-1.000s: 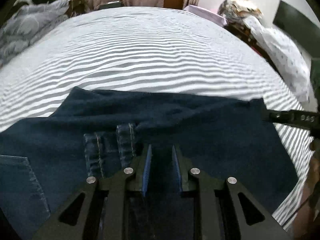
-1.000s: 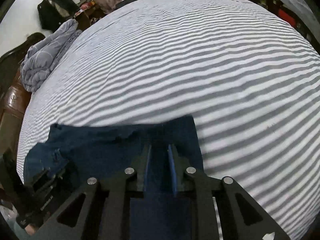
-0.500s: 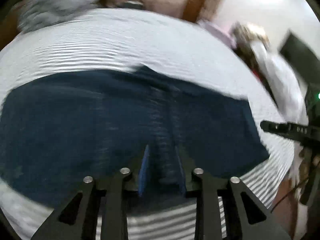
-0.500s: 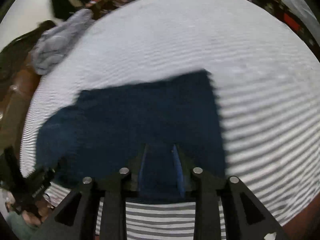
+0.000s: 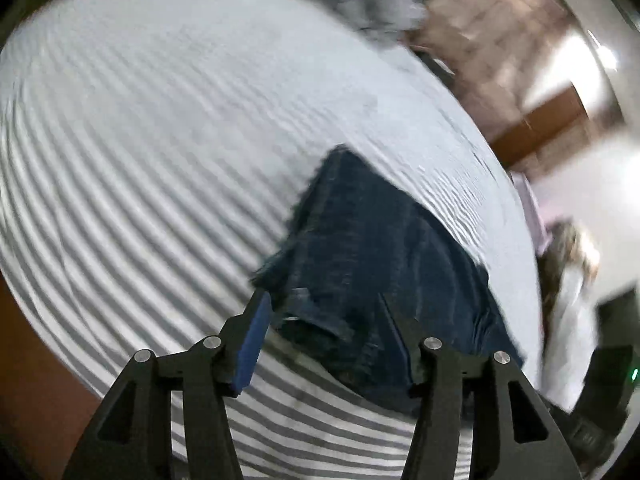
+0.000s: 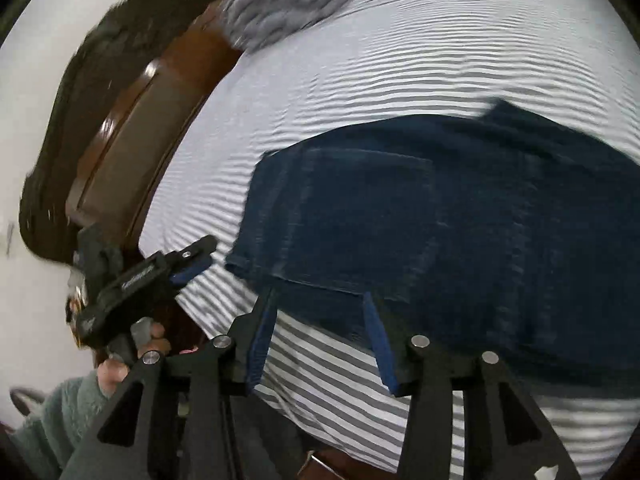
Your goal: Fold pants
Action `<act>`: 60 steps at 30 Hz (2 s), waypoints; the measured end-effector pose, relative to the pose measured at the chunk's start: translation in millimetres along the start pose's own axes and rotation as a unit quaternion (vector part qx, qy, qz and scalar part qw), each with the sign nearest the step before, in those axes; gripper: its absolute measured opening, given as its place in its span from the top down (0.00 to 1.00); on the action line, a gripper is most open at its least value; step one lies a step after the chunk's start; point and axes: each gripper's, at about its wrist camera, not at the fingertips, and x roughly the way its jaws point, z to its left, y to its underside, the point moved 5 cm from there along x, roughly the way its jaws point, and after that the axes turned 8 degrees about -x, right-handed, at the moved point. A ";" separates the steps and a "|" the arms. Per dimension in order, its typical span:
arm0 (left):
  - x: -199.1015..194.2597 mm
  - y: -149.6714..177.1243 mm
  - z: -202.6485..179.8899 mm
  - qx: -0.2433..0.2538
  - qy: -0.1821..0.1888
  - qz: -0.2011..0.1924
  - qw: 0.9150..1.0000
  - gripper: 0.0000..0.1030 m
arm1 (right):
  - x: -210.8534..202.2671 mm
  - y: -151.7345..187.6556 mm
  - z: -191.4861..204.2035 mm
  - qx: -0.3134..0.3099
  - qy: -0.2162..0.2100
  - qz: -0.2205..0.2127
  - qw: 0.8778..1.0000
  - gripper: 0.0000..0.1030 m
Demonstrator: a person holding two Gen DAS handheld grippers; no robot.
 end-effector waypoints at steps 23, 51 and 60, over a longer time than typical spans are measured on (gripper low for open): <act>65.1 -0.8 10.8 -0.008 0.031 0.026 0.999 0.46 | 173.8 -168.9 86.5 -0.165 0.075 0.242 0.953 0.53; 42.2 24.9 7.8 0.059 0.023 -0.054 0.997 0.65 | 326.1 -129.7 130.1 -0.406 0.439 0.414 0.686 0.51; 45.5 20.4 20.9 0.030 0.046 -0.040 0.998 0.63 | 332.3 -112.2 129.0 -0.378 0.413 0.407 0.722 0.87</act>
